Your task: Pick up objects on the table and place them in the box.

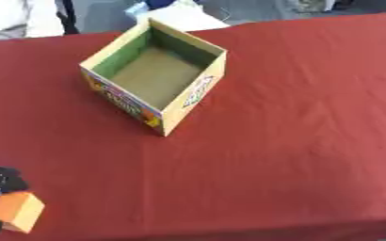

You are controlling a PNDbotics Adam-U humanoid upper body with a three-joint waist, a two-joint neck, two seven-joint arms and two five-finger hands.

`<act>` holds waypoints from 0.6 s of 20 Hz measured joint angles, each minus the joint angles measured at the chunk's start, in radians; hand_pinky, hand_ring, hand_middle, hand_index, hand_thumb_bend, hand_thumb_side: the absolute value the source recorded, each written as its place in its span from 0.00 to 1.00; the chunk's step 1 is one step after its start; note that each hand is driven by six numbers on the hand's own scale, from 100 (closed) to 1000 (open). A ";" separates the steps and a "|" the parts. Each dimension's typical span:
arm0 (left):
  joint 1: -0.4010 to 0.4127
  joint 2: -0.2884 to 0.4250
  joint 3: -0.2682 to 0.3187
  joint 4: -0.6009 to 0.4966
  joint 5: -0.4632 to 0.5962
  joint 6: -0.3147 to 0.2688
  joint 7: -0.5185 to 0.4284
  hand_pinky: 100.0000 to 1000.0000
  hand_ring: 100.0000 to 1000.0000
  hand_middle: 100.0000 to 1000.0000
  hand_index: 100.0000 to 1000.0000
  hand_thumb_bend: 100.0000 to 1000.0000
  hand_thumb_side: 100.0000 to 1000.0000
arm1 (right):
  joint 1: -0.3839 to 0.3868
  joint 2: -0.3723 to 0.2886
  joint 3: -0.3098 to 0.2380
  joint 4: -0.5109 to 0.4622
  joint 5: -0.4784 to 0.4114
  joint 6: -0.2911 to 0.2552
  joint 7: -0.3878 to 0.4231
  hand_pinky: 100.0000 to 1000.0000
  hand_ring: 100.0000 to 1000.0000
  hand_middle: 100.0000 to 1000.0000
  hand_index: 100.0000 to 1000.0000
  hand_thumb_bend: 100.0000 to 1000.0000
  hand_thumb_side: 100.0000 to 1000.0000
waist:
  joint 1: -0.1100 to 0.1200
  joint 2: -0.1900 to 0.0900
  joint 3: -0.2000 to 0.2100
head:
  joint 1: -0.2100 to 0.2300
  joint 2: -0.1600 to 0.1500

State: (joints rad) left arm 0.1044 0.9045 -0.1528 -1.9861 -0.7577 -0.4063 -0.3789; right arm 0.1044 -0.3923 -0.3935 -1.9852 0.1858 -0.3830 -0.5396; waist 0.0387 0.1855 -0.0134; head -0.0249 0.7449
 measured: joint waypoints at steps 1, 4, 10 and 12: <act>-0.001 0.000 -0.002 0.000 -0.001 0.001 -0.004 0.91 0.94 0.85 1.00 0.00 0.26 | 0.000 0.000 0.000 0.000 0.000 0.000 0.001 0.59 0.71 0.45 0.66 0.00 0.73 | 0.000 0.000 0.000 | 0.000 0.000; -0.005 0.000 -0.006 0.000 -0.012 0.003 -0.017 0.93 0.96 0.87 1.00 0.00 0.27 | 0.000 0.000 0.000 0.000 -0.001 -0.001 0.003 0.59 0.71 0.45 0.66 0.00 0.73 | -0.001 0.003 -0.001 | 0.000 0.000; -0.017 -0.001 -0.011 0.000 -0.039 0.007 -0.021 0.94 0.97 0.88 1.00 0.00 0.27 | -0.004 0.000 0.000 0.000 -0.003 -0.002 0.006 0.59 0.71 0.45 0.66 0.00 0.73 | -0.003 0.005 -0.003 | -0.015 0.000; -0.020 -0.006 -0.016 0.002 -0.044 0.007 -0.021 0.94 0.97 0.87 1.00 0.00 0.27 | -0.005 0.000 0.000 0.000 -0.003 -0.003 0.007 0.59 0.71 0.45 0.66 0.00 0.73 | -0.003 0.005 -0.005 | -0.020 0.000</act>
State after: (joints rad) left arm 0.0844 0.8989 -0.1683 -1.9844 -0.8021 -0.3992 -0.3998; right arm 0.0998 -0.3922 -0.3932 -1.9852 0.1825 -0.3862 -0.5326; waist 0.0355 0.1909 -0.0185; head -0.0446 0.7445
